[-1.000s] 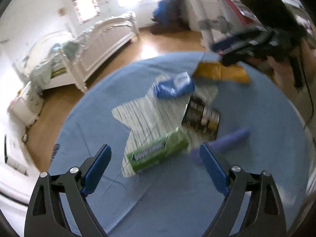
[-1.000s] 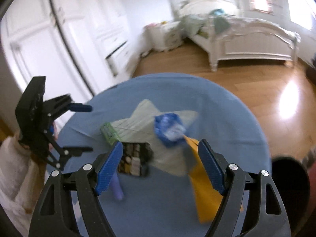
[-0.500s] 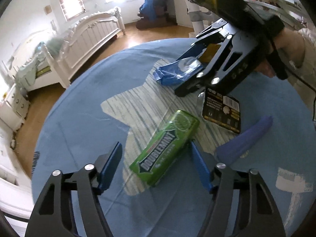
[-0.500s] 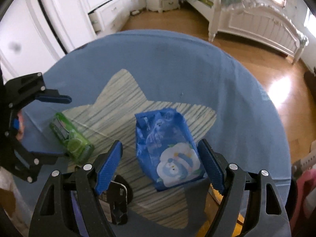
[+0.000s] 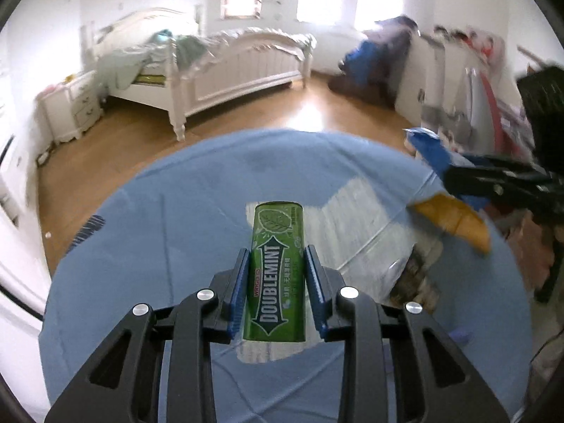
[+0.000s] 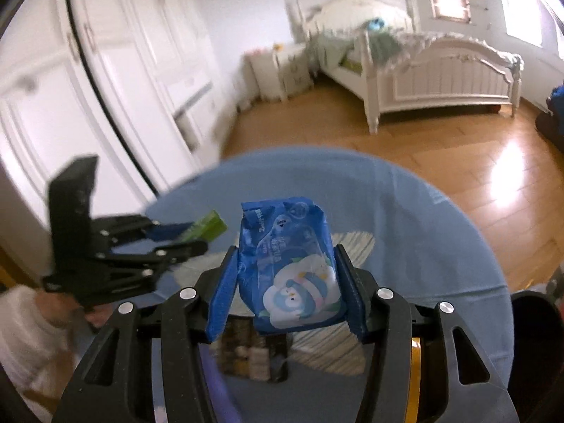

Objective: Collect trash
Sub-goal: 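Grasp the green Doublemint gum pack with the left tool while the right tool grasps the blue wipe packet, then carry the gum pack and wipe packet over the black bin and open both tools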

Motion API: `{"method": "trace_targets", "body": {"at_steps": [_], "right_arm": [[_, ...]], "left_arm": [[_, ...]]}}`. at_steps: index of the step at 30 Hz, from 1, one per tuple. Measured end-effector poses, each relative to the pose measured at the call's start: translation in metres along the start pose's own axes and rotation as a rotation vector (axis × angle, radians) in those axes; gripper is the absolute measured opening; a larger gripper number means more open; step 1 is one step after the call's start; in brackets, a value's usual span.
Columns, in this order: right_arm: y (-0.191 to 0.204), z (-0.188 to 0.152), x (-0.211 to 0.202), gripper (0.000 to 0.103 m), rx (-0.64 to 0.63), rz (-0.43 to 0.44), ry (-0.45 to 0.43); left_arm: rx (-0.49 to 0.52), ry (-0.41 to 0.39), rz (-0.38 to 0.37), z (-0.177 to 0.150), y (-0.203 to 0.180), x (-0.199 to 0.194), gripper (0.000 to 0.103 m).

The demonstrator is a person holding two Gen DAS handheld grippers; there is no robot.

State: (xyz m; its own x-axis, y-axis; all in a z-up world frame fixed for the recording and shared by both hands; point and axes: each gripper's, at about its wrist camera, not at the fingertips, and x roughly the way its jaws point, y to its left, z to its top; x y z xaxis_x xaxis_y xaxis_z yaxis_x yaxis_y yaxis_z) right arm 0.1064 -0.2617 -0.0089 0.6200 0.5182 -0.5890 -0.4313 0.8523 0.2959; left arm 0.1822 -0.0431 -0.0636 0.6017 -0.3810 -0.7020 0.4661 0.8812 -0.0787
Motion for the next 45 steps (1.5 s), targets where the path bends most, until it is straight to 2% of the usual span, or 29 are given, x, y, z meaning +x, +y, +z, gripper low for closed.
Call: {"method": "trace_targets", "body": {"at_steps": [5,9,16,23,32,45], "right_arm": [[-0.016,-0.012,-0.056,0.053,0.052,-0.023,-0.106],[-0.037,-0.031,-0.097,0.053,0.070,-0.147,-0.178],[-0.090,-0.079,-0.153,0.053,0.149,-0.336,-0.251],[-0.139,-0.122,-0.187,0.053,0.212,-0.434,-0.262],[-0.175,-0.145,-0.175,0.054,0.228,-0.525,-0.233],[-0.230,-0.162,-0.151,0.054,0.307,-0.527,-0.175]], "left_arm": [[0.007,-0.055,-0.010,0.017,-0.043,-0.029,0.031],[0.041,-0.078,-0.042,0.032,-0.088,-0.036,0.031],[0.082,-0.082,-0.123,0.054,-0.169,-0.014,0.031],[0.098,-0.079,-0.207,0.061,-0.234,0.009,0.031],[0.113,-0.018,-0.284,0.064,-0.290,0.052,0.031],[0.108,0.092,-0.337,0.070,-0.325,0.119,0.031]]}}
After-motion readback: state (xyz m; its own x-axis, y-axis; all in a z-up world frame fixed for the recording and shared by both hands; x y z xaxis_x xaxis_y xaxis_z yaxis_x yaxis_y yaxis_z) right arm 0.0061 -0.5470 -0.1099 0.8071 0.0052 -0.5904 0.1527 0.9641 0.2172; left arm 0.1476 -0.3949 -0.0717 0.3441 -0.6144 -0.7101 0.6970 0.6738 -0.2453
